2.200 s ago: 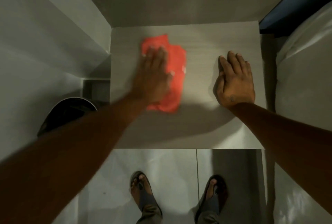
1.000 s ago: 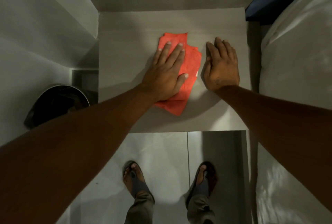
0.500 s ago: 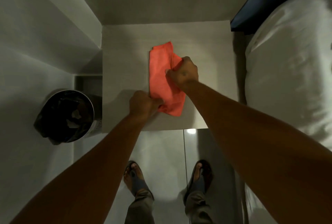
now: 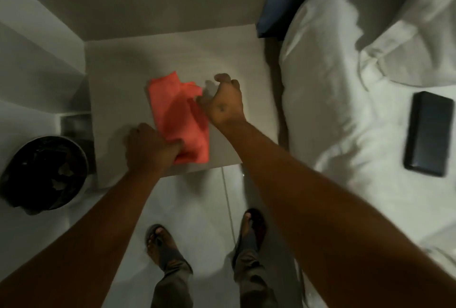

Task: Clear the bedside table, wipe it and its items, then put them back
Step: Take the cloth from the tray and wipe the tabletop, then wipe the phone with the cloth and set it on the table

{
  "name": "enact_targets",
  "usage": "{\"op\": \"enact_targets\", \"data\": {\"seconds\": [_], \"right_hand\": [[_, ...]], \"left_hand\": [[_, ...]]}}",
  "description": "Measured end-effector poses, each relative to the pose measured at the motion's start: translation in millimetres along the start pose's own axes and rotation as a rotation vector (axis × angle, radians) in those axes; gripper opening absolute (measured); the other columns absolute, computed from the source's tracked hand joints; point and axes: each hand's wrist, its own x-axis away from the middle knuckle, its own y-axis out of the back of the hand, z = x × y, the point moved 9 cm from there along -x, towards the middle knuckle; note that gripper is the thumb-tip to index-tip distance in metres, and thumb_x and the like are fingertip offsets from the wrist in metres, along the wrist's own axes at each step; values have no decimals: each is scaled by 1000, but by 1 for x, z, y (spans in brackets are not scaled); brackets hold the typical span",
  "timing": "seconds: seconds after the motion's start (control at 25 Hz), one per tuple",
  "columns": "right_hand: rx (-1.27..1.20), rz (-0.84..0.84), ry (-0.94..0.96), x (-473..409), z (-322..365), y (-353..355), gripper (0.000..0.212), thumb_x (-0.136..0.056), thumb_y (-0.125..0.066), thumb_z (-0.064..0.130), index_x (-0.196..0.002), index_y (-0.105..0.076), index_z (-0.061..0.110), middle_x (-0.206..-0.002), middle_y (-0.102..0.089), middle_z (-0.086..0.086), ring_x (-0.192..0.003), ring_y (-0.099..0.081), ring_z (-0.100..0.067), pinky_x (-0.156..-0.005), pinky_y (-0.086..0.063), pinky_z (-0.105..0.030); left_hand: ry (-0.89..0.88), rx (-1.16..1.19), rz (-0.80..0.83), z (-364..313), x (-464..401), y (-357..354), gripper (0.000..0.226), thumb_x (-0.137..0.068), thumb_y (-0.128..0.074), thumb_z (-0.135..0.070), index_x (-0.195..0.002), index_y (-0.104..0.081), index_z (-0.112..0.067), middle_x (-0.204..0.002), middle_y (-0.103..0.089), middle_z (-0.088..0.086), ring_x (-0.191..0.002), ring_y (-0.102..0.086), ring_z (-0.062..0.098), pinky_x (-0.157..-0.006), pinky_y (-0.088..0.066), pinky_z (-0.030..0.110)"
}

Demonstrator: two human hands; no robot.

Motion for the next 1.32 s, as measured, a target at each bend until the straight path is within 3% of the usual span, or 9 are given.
{"op": "enact_targets", "data": {"seconds": [0.12, 0.28, 0.4, 0.6, 0.76, 0.88, 1.08, 1.2, 1.32], "right_hand": [[-112, -345, 113, 51, -11, 129, 34, -86, -72, 16, -119, -64, 11, -121, -60, -8, -89, -63, -8, -81, -47, -11], [-21, -806, -49, 134, -83, 305, 21, -87, -64, 15, -108, -68, 11, -101, -66, -4, -86, -65, -21, -71, -40, -13], [95, -709, -425, 149, -155, 350, 35, -91, -62, 17, -125, -60, 11, -123, -61, -10, -114, -61, -27, -83, -35, -18], [-26, -648, -500, 135, -185, 358, 40, -92, -57, 20, -131, -58, 10, -119, -66, -5, -111, -61, -22, -86, -47, -28], [-458, -602, -506, 144, -182, 341, 30, -92, -64, 14, -122, -65, 12, -107, -74, -7, -97, -71, -22, -80, -58, -31], [-503, -470, -378, 142, -135, 293, 22, -94, -64, 9, -115, -65, 15, -94, -74, -3, -84, -72, -14, -69, -58, -23], [-350, -69, -209, 107, -61, 111, 22, -91, -64, 4, -111, -63, 13, -85, -68, -3, -79, -66, -18, -78, -57, -30], [-131, 58, -114, 86, -9, 12, 31, -93, -57, 9, -124, -61, 14, -108, -61, -6, -102, -63, -25, -82, -49, -23], [251, 53, 140, 53, 46, -59, 43, -91, -55, 21, -135, -52, 17, -134, -47, -17, -123, -47, -39, -101, -43, -42]], "left_hand": [[-379, 285, -182, -109, 60, 18, 44, -76, -77, -25, -110, -62, -2, -109, -66, 22, -102, -62, 39, -94, -48, 42], [-628, 697, 203, -292, 175, -9, 20, -78, -73, -18, -97, -71, -14, -89, -76, 4, -79, -72, 17, -78, -59, 29], [-590, 532, 497, -374, 226, -59, 11, -77, -72, -16, -84, -72, -8, -82, -75, 7, -79, -70, 22, -80, -60, 33], [-460, 516, 608, -400, 224, -84, 20, -70, -83, -17, -72, -69, -4, -86, -77, 16, -81, -74, 28, -81, -62, 36], [-333, 702, 853, -383, 224, -86, 35, -67, -85, -14, -96, -68, -6, -105, -75, 17, -97, -74, 32, -89, -61, 47], [-242, 874, 826, -321, 200, -69, 34, -78, -80, -14, -110, -70, -6, -102, -77, 15, -94, -75, 29, -86, -62, 45], [-37, 1091, 609, -138, 105, -27, 28, -90, -65, -4, -117, -67, 0, -112, -71, 23, -97, -70, 33, -92, -57, 49], [112, 1116, 392, -27, 42, 3, 24, -85, -71, -8, -109, -71, -6, -108, -73, 18, -102, -71, 37, -96, -55, 55], [220, 1138, 277, 44, 2, 20, 32, -89, -69, -8, -119, -66, 1, -112, -72, 18, -106, -70, 38, -98, -55, 52]]}}
